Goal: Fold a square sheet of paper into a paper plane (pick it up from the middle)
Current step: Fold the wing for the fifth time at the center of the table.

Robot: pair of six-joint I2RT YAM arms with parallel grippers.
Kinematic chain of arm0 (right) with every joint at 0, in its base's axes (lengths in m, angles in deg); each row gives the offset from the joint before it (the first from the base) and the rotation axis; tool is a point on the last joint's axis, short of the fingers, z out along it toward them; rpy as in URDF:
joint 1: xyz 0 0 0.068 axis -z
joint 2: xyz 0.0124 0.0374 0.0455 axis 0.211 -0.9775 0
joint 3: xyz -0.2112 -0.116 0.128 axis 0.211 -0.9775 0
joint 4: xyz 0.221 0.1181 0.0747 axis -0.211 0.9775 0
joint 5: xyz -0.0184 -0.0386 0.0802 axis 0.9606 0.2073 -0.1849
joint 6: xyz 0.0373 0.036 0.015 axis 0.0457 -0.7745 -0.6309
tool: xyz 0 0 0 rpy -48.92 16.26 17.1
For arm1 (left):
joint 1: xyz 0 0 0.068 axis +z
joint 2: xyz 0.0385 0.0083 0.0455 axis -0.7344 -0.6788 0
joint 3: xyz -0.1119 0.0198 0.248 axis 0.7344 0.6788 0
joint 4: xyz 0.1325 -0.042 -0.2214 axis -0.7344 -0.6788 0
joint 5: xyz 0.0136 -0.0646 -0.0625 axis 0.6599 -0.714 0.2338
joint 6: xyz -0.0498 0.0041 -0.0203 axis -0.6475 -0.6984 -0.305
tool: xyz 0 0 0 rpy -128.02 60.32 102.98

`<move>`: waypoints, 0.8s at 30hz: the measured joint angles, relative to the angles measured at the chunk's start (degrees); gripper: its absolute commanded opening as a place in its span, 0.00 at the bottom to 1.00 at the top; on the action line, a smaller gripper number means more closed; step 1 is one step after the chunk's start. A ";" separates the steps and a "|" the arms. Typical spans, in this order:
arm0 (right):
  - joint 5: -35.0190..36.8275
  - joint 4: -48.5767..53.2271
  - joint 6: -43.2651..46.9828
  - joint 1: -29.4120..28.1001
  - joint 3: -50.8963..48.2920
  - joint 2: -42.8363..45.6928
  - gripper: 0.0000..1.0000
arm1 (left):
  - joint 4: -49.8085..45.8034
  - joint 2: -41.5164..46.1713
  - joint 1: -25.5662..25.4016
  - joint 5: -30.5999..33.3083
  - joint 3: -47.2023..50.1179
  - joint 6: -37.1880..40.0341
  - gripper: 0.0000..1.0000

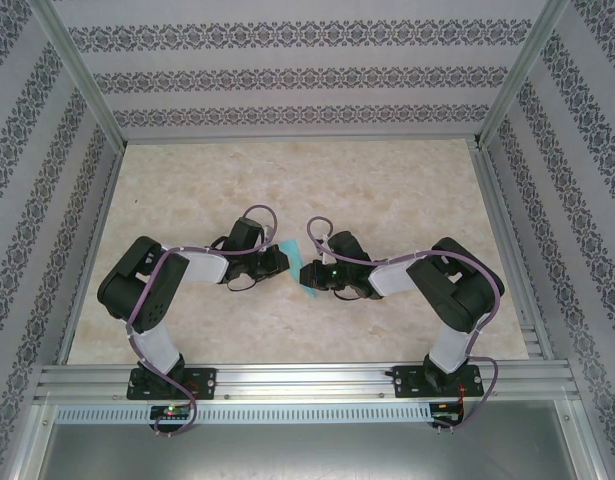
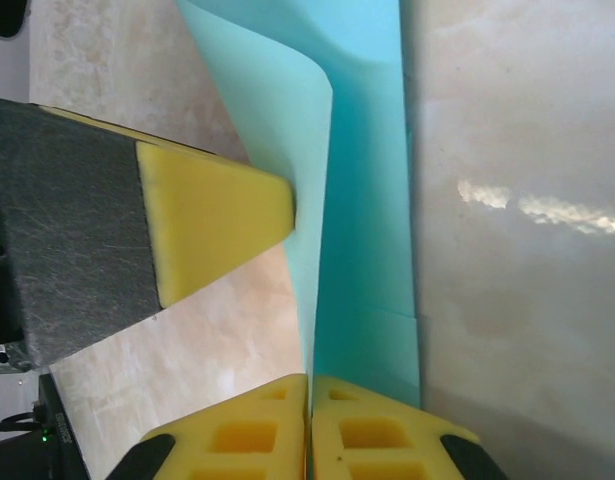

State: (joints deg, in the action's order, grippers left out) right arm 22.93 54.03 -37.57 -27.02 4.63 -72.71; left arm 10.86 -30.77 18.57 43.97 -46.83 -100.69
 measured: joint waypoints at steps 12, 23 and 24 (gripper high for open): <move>0.02 1.38 0.07 -0.02 0.50 -0.61 0.06 | -0.44 2.71 0.00 -1.38 0.00 0.24 0.14; 1.18 5.38 1.20 -0.44 2.29 -0.61 0.07 | 0.22 5.25 -1.40 -3.34 0.24 0.22 0.13; 1.22 5.40 1.18 -0.44 2.29 -0.61 0.07 | 0.35 5.07 -1.51 -3.37 0.24 0.22 0.12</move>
State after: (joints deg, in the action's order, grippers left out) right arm 24.15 59.43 -36.39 -27.46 6.93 -73.32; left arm 11.21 -25.70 17.06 40.61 -46.59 -100.47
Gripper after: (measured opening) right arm 0.069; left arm 0.132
